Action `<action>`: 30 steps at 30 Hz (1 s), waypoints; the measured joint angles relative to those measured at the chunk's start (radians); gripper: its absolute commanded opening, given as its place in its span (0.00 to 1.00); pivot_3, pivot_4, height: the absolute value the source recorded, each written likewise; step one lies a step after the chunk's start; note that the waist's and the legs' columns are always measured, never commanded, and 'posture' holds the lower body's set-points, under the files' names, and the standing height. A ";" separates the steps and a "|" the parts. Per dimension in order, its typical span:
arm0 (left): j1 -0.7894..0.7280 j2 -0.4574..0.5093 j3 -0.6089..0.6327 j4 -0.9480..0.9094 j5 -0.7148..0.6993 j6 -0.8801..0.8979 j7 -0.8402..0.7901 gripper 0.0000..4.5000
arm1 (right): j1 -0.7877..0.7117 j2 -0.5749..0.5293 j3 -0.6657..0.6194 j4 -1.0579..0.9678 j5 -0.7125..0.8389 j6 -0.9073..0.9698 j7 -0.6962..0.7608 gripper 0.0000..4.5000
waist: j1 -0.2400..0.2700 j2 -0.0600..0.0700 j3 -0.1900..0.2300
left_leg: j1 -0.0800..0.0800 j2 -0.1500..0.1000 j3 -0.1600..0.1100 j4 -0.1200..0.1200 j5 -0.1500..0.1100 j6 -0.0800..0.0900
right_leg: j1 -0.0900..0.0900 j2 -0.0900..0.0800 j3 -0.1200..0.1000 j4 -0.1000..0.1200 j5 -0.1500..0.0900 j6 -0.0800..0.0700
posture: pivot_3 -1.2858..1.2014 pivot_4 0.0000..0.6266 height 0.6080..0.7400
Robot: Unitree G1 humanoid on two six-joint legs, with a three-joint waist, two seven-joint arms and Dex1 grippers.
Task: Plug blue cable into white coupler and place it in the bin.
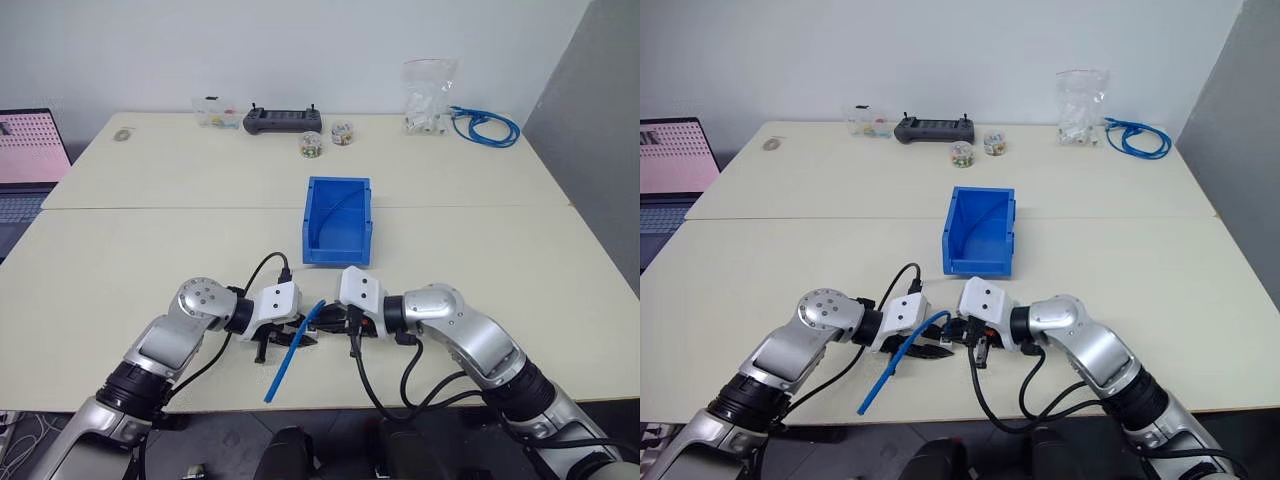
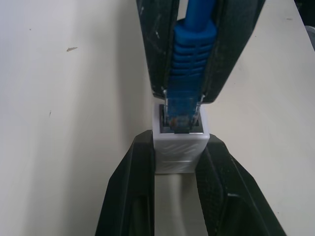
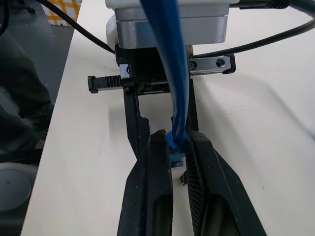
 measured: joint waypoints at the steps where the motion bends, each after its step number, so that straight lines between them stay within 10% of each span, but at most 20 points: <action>1: 0.003 -0.002 0.002 -0.005 0.000 0.009 0.004 0.18 | 0.000 0.000 0.001 0.000 -0.002 0.002 0.003 0.02 | 0.000 0.000 0.000 | 0.000 0.000 0.000 0.000 0.000 0.000 | 0.000 0.000 0.000 0.000 0.000 0.000 | 0.52 0.24 1.00; 30: 0.044 -0.045 0.006 -0.042 0.010 0.062 0.045 0.18 | -0.028 0.050 -0.103 0.084 0.097 0.218 0.096 0.02 | 0.003 0.006 -0.025 | 0.001 -0.001 0.000 0.000 0.000 0.000 | 0.002 0.000 0.000 -0.001 0.000 0.000 | 0.52 0.24 1.00</action>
